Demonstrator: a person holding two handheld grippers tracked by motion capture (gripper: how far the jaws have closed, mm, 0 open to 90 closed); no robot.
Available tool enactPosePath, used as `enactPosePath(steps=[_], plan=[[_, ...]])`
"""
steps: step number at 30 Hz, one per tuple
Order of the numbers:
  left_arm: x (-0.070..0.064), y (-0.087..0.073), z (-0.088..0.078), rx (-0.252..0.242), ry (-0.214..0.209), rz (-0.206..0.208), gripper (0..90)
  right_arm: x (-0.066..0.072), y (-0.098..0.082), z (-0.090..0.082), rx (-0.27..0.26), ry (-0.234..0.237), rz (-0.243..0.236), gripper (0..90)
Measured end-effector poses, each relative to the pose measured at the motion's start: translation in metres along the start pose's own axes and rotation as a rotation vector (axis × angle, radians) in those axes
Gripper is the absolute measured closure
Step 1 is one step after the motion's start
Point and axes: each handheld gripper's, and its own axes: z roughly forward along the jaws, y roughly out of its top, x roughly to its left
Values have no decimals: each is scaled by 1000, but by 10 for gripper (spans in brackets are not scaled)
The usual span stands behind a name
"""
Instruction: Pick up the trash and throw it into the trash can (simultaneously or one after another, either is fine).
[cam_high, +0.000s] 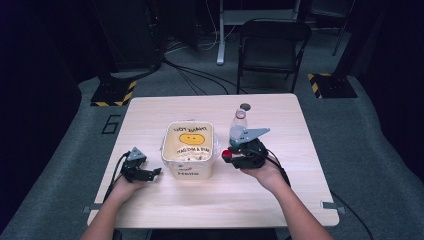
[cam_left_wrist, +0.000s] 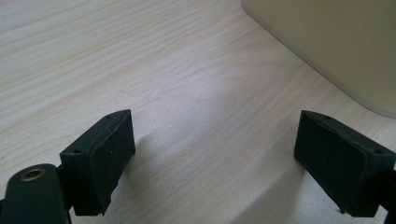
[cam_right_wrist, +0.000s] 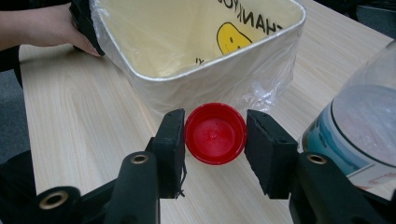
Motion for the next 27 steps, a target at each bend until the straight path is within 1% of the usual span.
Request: enactPosePath(steps=[2,9,14,18,24,27], plan=[[0,0,0,0,0,0,121,0,2,0,-1,2,-2,576],[0,0,0,0,0,-1,121,1,16,-5,-9,14,-13,576],[0,0,0,0,0,0,121,3,24,-5,-12,13,-26,576],[0,0,0,0,0,-1,121,4,30,-4,-19,16,-36,576],[0,0,0,-1,0,-2,121,7,37,0,-21,27,-39,576],[0,0,0,0,0,-1,121,8,42,2,-26,31,-50,576]])
